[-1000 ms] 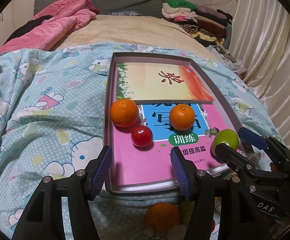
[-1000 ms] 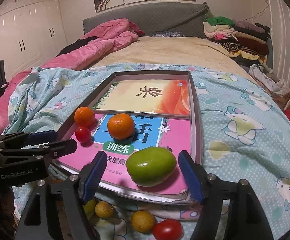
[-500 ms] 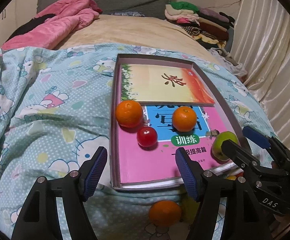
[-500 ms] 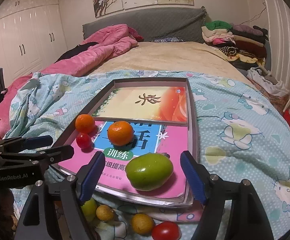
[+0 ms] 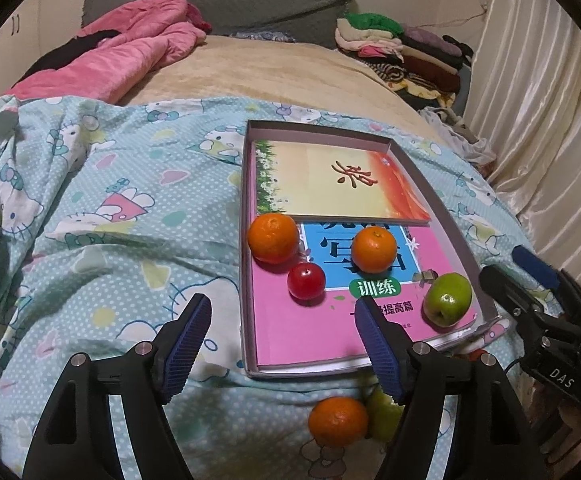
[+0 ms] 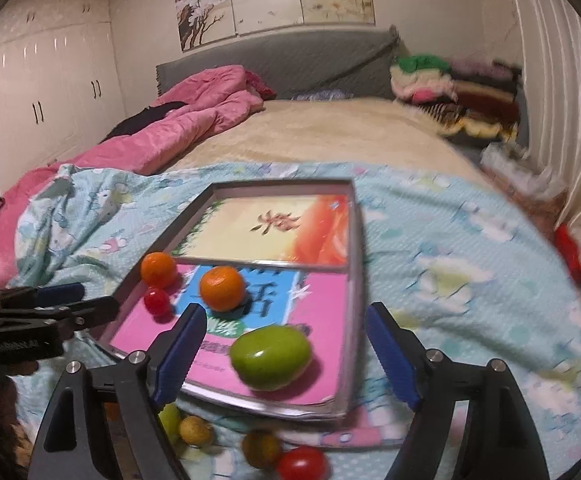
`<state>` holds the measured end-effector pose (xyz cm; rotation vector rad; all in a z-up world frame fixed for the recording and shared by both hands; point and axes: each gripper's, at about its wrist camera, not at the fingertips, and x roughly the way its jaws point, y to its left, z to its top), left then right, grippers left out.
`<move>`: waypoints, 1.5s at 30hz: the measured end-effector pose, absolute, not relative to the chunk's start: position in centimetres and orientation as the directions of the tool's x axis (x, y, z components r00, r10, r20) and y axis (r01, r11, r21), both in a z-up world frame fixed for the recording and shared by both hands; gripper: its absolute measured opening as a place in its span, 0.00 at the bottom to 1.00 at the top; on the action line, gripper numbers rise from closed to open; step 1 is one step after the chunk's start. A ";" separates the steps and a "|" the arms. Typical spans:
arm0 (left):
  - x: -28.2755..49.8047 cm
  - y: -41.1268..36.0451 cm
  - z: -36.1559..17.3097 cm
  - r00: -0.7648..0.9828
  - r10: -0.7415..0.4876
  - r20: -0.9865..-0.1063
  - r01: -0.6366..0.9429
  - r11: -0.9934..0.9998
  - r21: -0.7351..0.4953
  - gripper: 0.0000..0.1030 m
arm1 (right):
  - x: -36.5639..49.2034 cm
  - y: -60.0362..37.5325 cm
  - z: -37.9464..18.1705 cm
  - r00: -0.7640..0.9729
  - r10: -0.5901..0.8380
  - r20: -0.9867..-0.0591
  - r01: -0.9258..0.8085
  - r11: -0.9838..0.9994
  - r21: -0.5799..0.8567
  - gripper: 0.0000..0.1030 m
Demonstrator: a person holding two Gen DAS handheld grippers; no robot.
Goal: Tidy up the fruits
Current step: 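Open both tools and withdraw them from the tray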
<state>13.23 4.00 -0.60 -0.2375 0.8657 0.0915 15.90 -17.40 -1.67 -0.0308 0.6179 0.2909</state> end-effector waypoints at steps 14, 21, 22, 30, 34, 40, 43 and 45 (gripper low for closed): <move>12.2 4.4 0.5 0.663 -0.042 -0.747 -0.165 0.966 -0.201 0.76 | 15.1 -19.4 -0.3 0.804 0.237 -0.545 -0.240 0.968 0.067 0.86; 11.7 4.6 0.9 0.668 -0.044 -0.743 -0.159 0.967 -0.199 0.76 | 14.4 -20.2 0.1 0.814 0.224 -0.535 -0.221 0.973 0.070 0.86; 11.6 4.5 0.8 0.666 -0.047 -0.745 -0.156 0.967 -0.201 0.76 | 14.4 -20.3 0.1 0.812 0.229 -0.537 -0.222 0.972 0.078 0.86; 11.2 4.1 1.2 0.667 -0.052 -0.743 -0.141 0.971 -0.195 0.76 | 13.9 -21.4 0.2 0.817 0.210 -0.537 -0.180 0.978 0.108 0.86; 10.9 4.0 1.0 0.657 -0.058 -0.752 -0.137 0.971 -0.195 0.76 | 13.5 -21.1 0.2 0.814 0.219 -0.538 -0.191 0.976 0.109 0.86; 10.4 3.9 1.1 0.657 -0.057 -0.752 -0.132 0.973 -0.189 0.76 | 12.8 -20.5 0.4 0.811 0.233 -0.536 -0.212 0.972 0.102 0.86; 10.3 4.1 1.3 0.660 -0.055 -0.750 -0.135 0.972 -0.190 0.76 | 12.6 -20.1 0.4 0.808 0.238 -0.539 -0.220 0.971 0.098 0.86; 10.2 4.2 1.3 0.662 -0.054 -0.748 -0.137 0.972 -0.192 0.76 | 12.4 -19.9 0.6 0.812 0.251 -0.526 -0.229 0.967 0.108 0.86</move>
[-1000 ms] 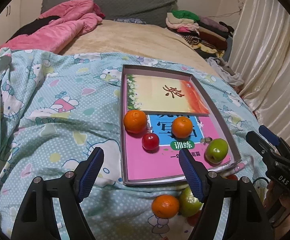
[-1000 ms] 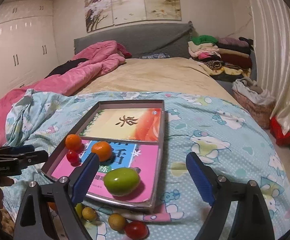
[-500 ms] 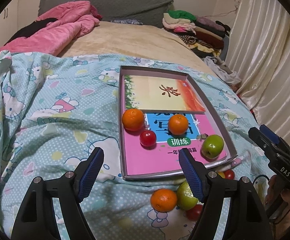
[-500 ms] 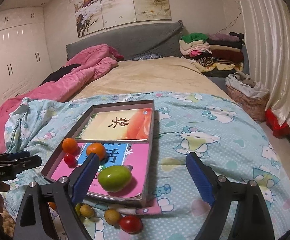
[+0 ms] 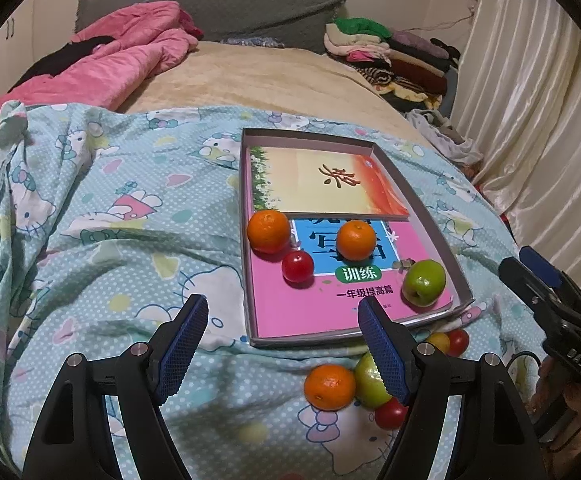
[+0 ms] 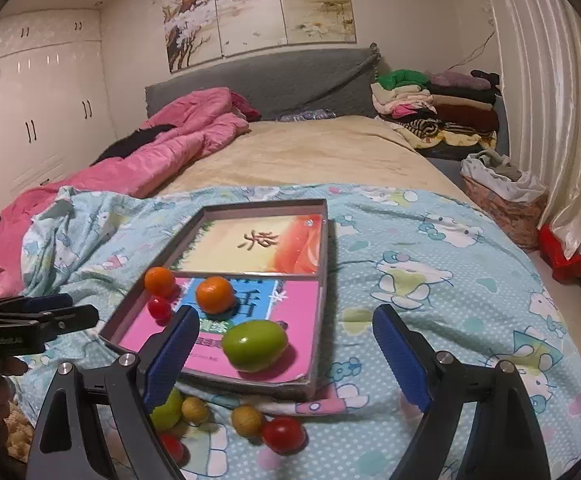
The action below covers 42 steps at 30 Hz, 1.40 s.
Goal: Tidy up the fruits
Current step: 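Open both tools and withdraw them from the tray, then move both open tools toward the loose fruit beside the tray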
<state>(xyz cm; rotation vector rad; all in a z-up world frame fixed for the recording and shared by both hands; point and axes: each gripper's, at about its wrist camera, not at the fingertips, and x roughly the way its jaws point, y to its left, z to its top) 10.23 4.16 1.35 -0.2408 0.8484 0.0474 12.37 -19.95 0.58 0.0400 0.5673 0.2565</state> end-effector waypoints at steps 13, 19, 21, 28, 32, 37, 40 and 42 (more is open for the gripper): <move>9.6 3.6 1.4 0.662 -0.052 -0.748 -0.119 0.978 -0.174 0.76 | 10.7 -17.5 0.8 0.777 0.333 -0.534 -0.322 0.940 0.116 0.92; 9.2 3.3 1.7 0.670 -0.037 -0.742 -0.113 0.982 -0.151 0.76 | 10.2 -16.2 0.4 0.746 0.359 -0.561 -0.360 0.926 0.114 0.92; 9.1 3.2 1.8 0.674 -0.040 -0.737 -0.110 0.982 -0.154 0.77 | 10.0 -15.9 0.3 0.744 0.359 -0.563 -0.365 0.925 0.106 0.92; 9.0 3.2 1.5 0.656 -0.052 -0.753 -0.109 0.981 -0.162 0.77 | 9.2 -15.4 0.3 0.746 0.355 -0.563 -0.369 0.925 0.093 0.92; 8.7 3.5 1.6 0.659 -0.052 -0.750 -0.114 0.979 -0.169 0.77 | 8.9 -15.0 0.3 0.744 0.358 -0.565 -0.380 0.921 0.082 0.92; 8.4 3.7 1.6 0.660 -0.041 -0.750 -0.115 0.981 -0.155 0.77 | 8.6 -14.7 0.2 0.741 0.357 -0.569 -0.387 0.919 0.074 0.92; 8.3 3.7 1.4 0.654 -0.037 -0.756 -0.114 0.982 -0.147 0.77 | 8.7 -14.6 0.1 0.737 0.357 -0.574 -0.386 0.919 0.076 0.92; 8.2 3.7 1.4 0.650 -0.047 -0.758 -0.112 0.981 -0.157 0.77 | 8.6 -14.5 0.0 0.735 0.357 -0.577 -0.386 0.919 0.076 0.92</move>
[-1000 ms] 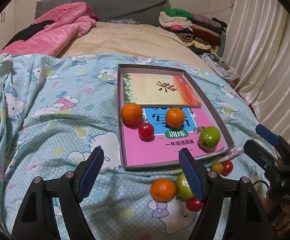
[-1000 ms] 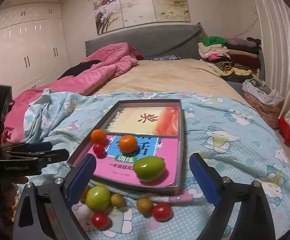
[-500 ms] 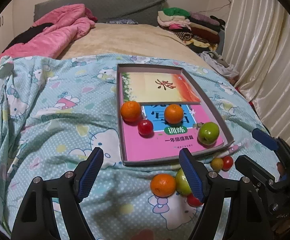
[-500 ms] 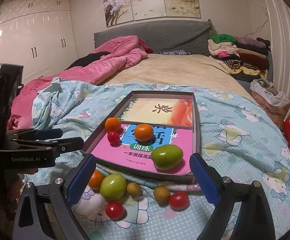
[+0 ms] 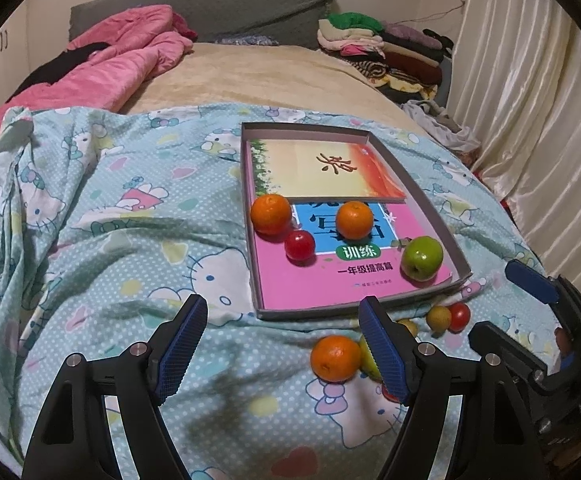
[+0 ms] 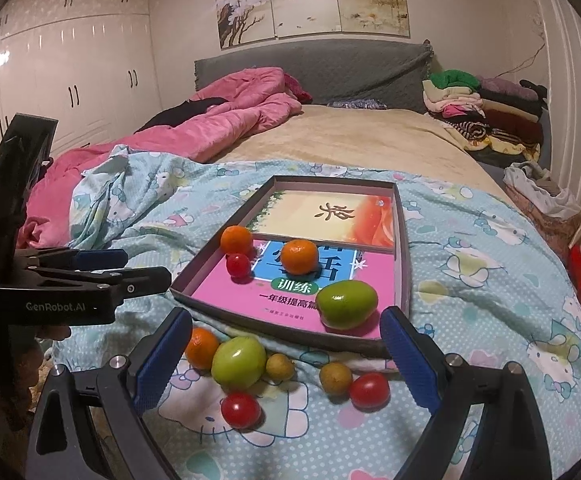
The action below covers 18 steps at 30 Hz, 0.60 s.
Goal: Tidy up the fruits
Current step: 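Move both open tools toward the loose fruit beside the tray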
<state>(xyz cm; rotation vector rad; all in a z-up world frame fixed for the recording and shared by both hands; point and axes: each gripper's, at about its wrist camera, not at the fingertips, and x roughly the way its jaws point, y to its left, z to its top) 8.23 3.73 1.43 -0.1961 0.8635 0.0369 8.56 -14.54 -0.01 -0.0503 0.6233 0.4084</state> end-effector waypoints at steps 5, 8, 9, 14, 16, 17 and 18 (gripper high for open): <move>7.9 3.7 1.4 0.649 -0.051 -0.759 -0.108 0.981 -0.158 0.77 | 8.2 -14.2 -0.1 0.730 0.361 -0.581 -0.399 0.915 0.067 0.92; 7.9 3.7 1.4 0.646 -0.053 -0.762 -0.108 0.981 -0.160 0.77 | 8.1 -14.1 -0.2 0.729 0.359 -0.583 -0.400 0.914 0.064 0.92; 7.9 3.7 1.3 0.645 -0.056 -0.762 -0.106 0.981 -0.162 0.77 | 8.1 -14.1 -0.1 0.729 0.360 -0.582 -0.399 0.914 0.066 0.92; 7.8 3.1 1.2 0.641 -0.063 -0.765 -0.091 0.983 -0.157 0.77 | 8.0 -13.9 -0.3 0.726 0.357 -0.589 -0.401 0.914 0.060 0.92; 7.7 2.9 1.2 0.639 -0.066 -0.766 -0.082 0.985 -0.154 0.77 | 7.9 -13.8 -0.4 0.726 0.355 -0.589 -0.403 0.913 0.053 0.92; 7.7 2.8 1.2 0.638 -0.068 -0.767 -0.079 0.985 -0.153 0.77 | 7.8 -13.8 -0.4 0.727 0.353 -0.589 -0.403 0.914 0.050 0.92; 7.7 2.8 1.2 0.637 -0.069 -0.768 -0.077 0.985 -0.152 0.77 | 7.8 -13.8 -0.4 0.726 0.354 -0.590 -0.405 0.913 0.050 0.92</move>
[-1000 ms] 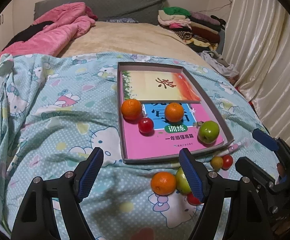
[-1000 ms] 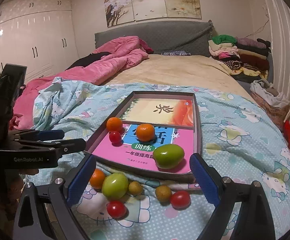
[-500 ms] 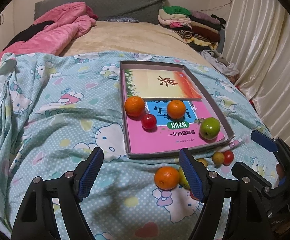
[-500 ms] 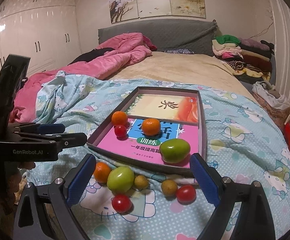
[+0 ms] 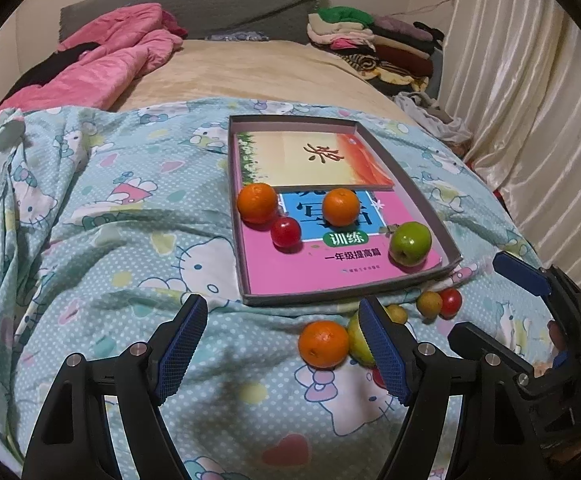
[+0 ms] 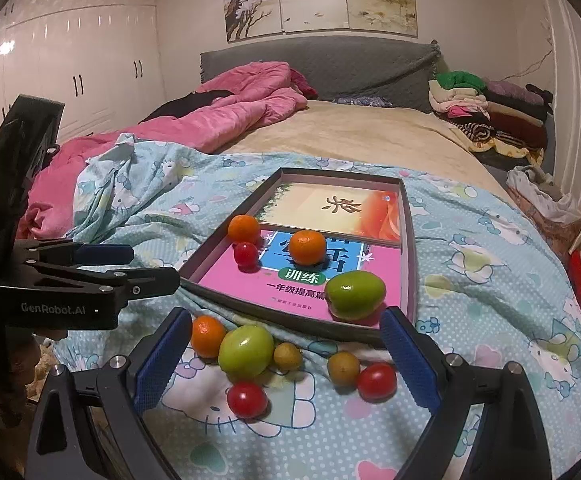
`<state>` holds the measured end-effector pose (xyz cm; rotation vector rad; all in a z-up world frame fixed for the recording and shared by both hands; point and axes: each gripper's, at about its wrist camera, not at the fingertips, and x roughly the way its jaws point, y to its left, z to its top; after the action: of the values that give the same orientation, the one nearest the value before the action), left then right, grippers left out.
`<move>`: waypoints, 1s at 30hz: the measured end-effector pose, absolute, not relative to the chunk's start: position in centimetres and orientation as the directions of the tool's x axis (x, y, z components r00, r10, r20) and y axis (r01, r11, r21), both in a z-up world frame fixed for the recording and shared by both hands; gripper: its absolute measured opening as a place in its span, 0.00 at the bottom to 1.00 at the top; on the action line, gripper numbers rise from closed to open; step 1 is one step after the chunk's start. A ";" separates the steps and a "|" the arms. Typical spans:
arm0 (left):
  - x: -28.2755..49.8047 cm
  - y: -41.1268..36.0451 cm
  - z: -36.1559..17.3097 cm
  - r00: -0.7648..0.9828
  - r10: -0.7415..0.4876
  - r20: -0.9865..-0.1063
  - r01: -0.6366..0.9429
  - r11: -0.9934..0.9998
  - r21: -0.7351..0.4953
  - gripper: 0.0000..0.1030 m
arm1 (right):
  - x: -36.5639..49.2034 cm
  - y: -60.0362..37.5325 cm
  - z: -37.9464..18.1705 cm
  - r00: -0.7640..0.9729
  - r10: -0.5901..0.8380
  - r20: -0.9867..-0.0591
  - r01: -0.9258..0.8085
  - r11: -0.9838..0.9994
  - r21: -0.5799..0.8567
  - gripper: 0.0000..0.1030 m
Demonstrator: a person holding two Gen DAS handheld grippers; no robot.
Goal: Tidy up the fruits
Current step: 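Move both open tools toward the loose fruit beside the tray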
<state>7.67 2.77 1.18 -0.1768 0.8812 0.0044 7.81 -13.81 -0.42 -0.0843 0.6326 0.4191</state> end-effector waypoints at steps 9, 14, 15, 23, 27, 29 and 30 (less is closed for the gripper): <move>7.6 2.3 0.8 0.620 -0.072 -0.781 -0.061 0.988 -0.139 0.77 | 7.6 -13.6 -0.7 0.714 0.355 -0.603 -0.412 0.910 0.048 0.92; 7.5 2.1 0.7 0.614 -0.074 -0.786 -0.054 0.989 -0.135 0.77 | 7.5 -13.3 -0.8 0.710 0.355 -0.609 -0.418 0.908 0.042 0.92; 7.6 2.2 0.6 0.613 -0.074 -0.786 -0.054 0.989 -0.135 0.77 | 7.5 -13.3 -0.8 0.708 0.354 -0.610 -0.418 0.907 0.042 0.92; 7.8 2.2 0.2 0.595 -0.078 -0.800 -0.054 0.989 -0.137 0.77 | 7.3 -12.9 -1.1 0.691 0.361 -0.626 -0.432 0.901 0.042 0.92; 7.9 2.2 -0.2 0.581 -0.072 -0.811 -0.059 0.990 -0.130 0.77 | 7.1 -12.7 -1.4 0.685 0.354 -0.637 -0.438 0.898 0.028 0.92; 7.9 2.3 -0.4 0.572 -0.074 -0.817 -0.060 0.989 -0.132 0.77 | 7.1 -12.6 -1.6 0.677 0.353 -0.646 -0.442 0.897 0.026 0.92; 7.9 2.4 -0.5 0.569 -0.075 -0.819 -0.060 0.989 -0.132 0.77 | 7.1 -12.6 -1.7 0.673 0.353 -0.650 -0.443 0.896 0.027 0.92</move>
<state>7.90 2.35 -0.47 -0.1511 0.9663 -0.0086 7.08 -12.57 -1.69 -0.1369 0.7018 0.4496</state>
